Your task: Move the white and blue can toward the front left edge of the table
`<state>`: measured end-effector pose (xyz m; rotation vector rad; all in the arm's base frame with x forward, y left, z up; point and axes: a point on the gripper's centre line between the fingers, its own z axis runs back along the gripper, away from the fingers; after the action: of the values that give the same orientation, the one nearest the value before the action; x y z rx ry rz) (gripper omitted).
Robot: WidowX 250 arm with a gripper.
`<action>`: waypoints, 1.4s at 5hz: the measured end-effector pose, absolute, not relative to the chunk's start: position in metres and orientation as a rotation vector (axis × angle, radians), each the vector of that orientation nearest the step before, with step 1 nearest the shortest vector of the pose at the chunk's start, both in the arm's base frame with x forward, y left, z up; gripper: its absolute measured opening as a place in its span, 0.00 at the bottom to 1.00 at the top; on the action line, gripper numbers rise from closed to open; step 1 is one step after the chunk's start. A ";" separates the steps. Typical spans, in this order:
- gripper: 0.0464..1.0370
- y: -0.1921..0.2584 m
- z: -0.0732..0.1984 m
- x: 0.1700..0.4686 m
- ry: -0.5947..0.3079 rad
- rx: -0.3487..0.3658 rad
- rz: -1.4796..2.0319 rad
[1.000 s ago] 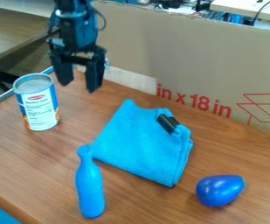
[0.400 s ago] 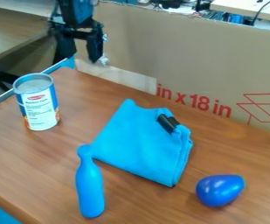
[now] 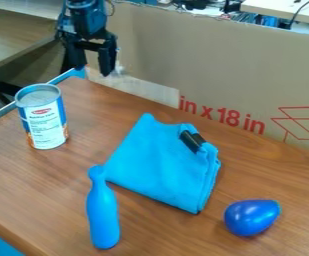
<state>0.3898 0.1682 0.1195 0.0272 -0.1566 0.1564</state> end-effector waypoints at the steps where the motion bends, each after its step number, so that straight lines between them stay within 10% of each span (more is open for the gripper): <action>1: 0.96 0.177 0.115 0.388 -0.139 0.082 0.151; 4: 0.96 0.192 0.063 0.339 0.014 0.064 0.189; 7: 0.96 0.180 0.077 0.255 0.117 0.042 0.327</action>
<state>0.2545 0.1804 0.0771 0.0418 0.1172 0.3270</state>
